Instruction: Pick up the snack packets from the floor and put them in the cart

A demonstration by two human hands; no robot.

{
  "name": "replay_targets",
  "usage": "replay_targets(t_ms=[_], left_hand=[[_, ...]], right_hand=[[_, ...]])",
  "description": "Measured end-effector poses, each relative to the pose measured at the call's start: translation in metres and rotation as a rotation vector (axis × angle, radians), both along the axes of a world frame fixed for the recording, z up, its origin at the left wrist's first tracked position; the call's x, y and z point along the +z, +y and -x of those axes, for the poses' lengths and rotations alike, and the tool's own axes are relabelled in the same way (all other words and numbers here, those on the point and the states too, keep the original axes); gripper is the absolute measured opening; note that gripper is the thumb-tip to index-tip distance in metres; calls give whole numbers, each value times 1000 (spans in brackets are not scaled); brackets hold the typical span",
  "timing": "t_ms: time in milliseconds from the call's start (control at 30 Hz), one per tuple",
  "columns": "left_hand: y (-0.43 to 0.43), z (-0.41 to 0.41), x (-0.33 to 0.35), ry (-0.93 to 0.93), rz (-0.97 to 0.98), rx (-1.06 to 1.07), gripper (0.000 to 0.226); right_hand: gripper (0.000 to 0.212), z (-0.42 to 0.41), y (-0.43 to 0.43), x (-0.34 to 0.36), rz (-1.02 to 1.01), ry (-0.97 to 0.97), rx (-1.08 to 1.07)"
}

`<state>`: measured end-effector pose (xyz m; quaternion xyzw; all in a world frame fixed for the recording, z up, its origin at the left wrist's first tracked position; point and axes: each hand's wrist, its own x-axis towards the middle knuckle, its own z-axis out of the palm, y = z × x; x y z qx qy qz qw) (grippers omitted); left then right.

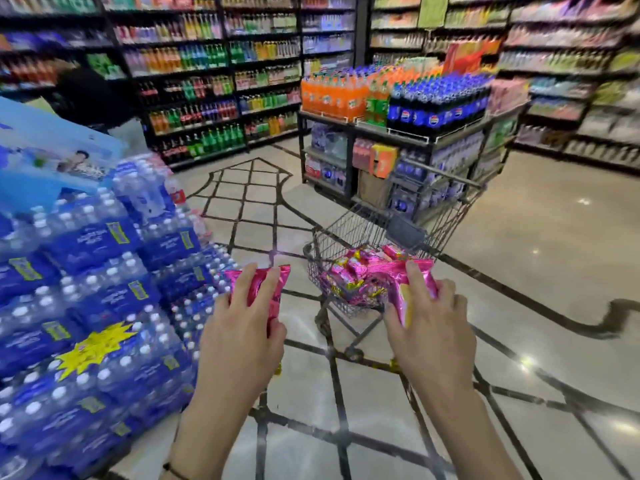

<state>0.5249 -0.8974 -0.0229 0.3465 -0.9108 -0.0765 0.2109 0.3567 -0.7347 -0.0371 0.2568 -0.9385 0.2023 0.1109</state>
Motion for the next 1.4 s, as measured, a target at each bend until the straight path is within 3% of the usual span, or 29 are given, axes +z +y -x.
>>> replay_targets(t_ms=[300, 700, 1133, 1400], left_hand=[[-86, 168, -7, 3, 19, -182, 77], [-159, 357, -24, -49, -7, -225, 72], [-179, 548, -76, -152, -159, 130, 71], [-214, 611, -94, -181, -205, 317, 68]], right_hand=[[68, 146, -47, 2, -45, 9, -139], [67, 333, -116, -17, -38, -46, -146], [66, 579, -204, -56, -194, -109, 230], [67, 641, -294, -71, -230, -115, 438]])
